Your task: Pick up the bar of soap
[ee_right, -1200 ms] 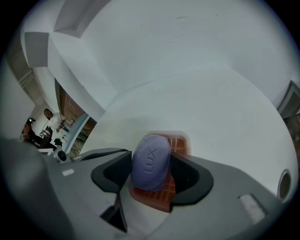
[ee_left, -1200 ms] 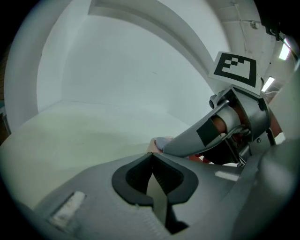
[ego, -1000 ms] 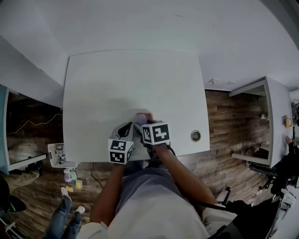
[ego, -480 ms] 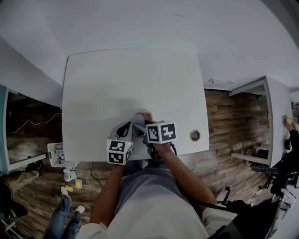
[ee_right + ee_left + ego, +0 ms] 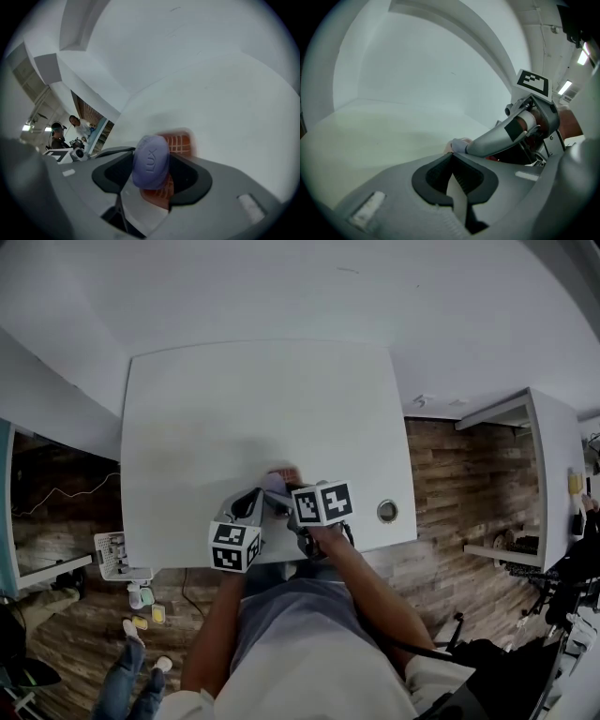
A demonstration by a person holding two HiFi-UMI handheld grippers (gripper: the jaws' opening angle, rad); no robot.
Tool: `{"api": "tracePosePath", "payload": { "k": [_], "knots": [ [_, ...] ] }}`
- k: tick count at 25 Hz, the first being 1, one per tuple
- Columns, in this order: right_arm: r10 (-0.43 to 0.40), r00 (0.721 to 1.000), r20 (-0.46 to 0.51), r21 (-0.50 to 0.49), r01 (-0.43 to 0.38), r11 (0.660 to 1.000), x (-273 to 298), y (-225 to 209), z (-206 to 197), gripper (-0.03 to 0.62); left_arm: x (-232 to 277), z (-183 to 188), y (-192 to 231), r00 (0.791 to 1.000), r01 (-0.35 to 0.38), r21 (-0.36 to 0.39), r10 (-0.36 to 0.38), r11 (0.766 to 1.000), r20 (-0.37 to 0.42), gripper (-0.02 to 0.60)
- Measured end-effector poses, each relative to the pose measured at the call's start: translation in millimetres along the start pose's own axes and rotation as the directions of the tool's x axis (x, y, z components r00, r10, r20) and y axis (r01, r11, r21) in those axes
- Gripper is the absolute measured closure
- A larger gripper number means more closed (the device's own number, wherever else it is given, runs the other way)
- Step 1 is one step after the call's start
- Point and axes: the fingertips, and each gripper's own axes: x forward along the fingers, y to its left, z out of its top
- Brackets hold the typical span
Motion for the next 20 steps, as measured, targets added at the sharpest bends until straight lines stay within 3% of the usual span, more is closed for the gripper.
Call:
{"api": "tracePosePath", "payload": {
  "k": [6, 10, 16, 20],
  "knots": [
    [0.066, 0.998, 0.021, 0.093, -0.067, 0.993, -3.4, 2.0, -0.5, 0.344, -2.0, 6.7, -3.3, 0.999, 0.027, -0.033, -0.026, 0.999, 0.031, 0.584],
    [0.101, 0.995, 0.022, 0.075, -0.103, 0.992, -5.5, 2.1, 1.0, 0.346, -0.7, 8.4, -6.7, 0.997, 0.055, -0.062, -0.052, 0.997, 0.048, 0.584],
    [0.182, 0.983, 0.018, 0.015, -0.182, 0.983, -12.9, 5.2, -2.8, 0.349, 0.2, 9.8, -18.5, 0.978, 0.201, -0.160, -0.189, 0.966, 0.088, 0.584],
    [0.211, 0.977, -0.013, 0.004, -0.211, 0.978, -18.5, 3.7, -3.7, 0.359, 4.4, 11.2, -27.7, 0.962, 0.271, -0.161, -0.261, 0.949, 0.078, 0.584]
  ]
}}
